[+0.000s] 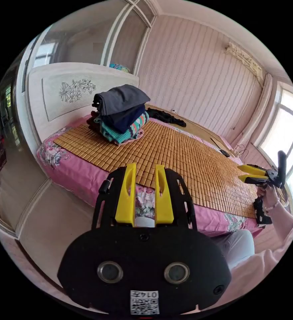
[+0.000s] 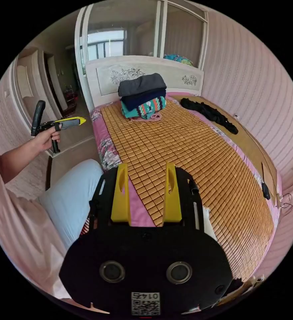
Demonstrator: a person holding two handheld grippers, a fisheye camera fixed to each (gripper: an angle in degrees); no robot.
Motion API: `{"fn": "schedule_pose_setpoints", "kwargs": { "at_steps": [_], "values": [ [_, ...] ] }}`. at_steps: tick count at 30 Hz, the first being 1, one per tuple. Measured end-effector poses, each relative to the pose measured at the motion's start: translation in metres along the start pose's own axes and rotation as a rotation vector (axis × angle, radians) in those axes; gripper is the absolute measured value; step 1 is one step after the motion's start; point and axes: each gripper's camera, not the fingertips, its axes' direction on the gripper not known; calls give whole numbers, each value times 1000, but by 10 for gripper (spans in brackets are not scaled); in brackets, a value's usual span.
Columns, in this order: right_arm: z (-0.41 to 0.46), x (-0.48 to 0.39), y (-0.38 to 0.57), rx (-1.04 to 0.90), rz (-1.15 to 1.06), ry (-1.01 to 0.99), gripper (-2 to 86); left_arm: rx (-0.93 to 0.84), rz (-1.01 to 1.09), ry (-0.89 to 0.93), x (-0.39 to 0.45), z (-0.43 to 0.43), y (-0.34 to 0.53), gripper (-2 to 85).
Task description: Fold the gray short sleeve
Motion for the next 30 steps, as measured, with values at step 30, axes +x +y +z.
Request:
{"fn": "schedule_pose_setpoints", "kwargs": {
  "at_steps": [30],
  "values": [
    [229, -38, -554, -177, -202, -115, 58, 197, -90, 142, -235, 119, -209, -3]
  ]
}}
